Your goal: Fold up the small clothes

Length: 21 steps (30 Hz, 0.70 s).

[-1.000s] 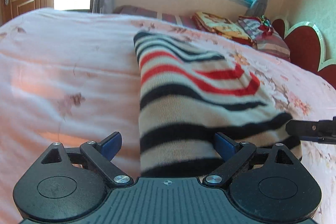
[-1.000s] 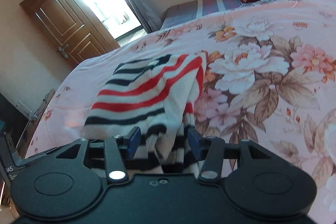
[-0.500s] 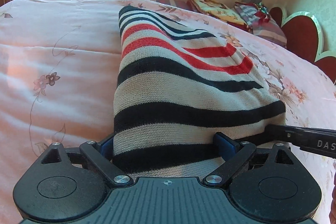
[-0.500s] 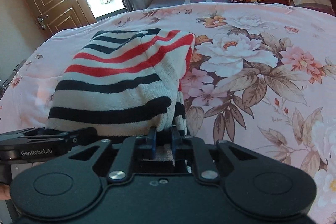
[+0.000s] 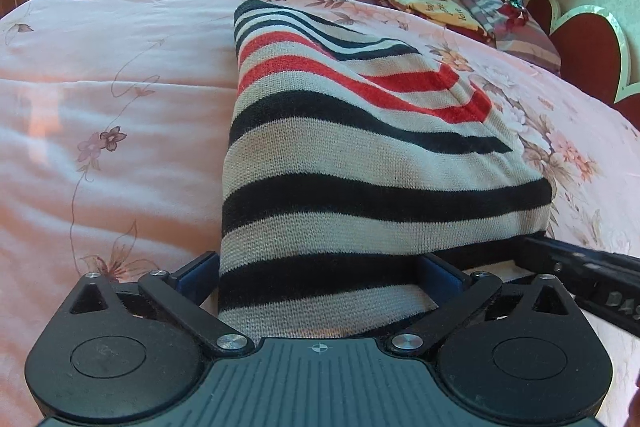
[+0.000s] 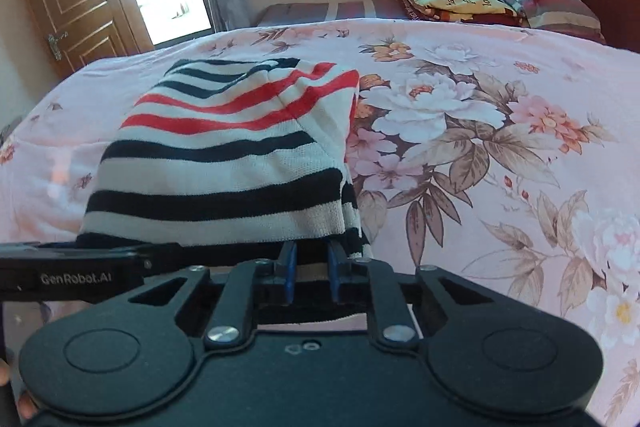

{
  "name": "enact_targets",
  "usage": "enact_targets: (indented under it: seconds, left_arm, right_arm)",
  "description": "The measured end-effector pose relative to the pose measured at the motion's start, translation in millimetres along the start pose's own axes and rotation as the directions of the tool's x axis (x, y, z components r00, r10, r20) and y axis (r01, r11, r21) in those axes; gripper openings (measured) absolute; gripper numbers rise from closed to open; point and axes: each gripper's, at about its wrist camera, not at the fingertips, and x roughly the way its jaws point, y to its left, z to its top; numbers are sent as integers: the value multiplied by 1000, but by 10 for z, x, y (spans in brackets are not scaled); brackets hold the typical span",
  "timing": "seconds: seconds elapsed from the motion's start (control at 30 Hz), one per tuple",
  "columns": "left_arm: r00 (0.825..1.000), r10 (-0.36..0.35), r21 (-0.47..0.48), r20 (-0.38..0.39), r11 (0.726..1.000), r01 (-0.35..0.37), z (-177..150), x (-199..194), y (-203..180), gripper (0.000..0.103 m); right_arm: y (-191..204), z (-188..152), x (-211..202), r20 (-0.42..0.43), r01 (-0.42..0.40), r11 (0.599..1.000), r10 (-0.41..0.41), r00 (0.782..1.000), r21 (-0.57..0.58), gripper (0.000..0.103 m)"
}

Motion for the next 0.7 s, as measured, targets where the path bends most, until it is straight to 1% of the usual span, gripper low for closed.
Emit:
enact_targets:
  seconds: [0.07,0.13,0.17,0.2,0.23,0.27,0.33,0.37,0.43,0.5,0.6,0.7]
  left_arm:
    - [1000,-1,-13,-11,1000,1,10,-13,16,103]
    - [999,7,-35,-33,999,-8,34,-14,21,103]
    - [999,15,-42,-48,999,-17,43,-15,18,103]
    - [997,28,-48,-66,998,-31,48,-15,12,103]
    - [996,40,-53,-81,998,-44,56,-20,5,103]
    - [994,52,-57,-94,997,-58,58,-32,-3,103]
    - [990,81,-75,-115,993,-90,52,-71,-10,103]
    - [988,95,-83,-126,991,-106,48,-99,-13,103]
    - [983,109,-100,-147,987,-125,28,-175,-7,103]
    - [981,138,-109,-135,982,-153,-15,-311,-18,103]
    - [976,206,-74,-77,975,-211,-98,-604,-74,103]
    - [962,275,-98,-4,957,-274,-204,-964,-110,103]
  right_arm:
    - [-3,3,-134,20,-24,999,23,1000,37,30]
    - [-1,-1,-266,46,-29,998,26,999,60,43]
    - [3,0,-320,57,-29,997,25,998,66,46]
    - [8,2,-369,63,-26,997,21,998,70,55]
    - [11,4,-411,66,-24,997,19,998,74,61]
    - [8,6,-451,67,-29,997,23,998,77,62]
    - [-2,6,-522,57,-38,996,33,998,82,70]
    - [-15,3,-556,52,-43,995,38,998,88,72]
    - [-55,-12,-623,36,-63,992,59,998,108,79]
    - [-115,-40,-693,6,-101,985,101,995,136,81]
    - [-210,-97,-820,-13,-144,973,149,989,180,86]
    - [-259,-155,-983,-13,-172,971,176,984,168,88]
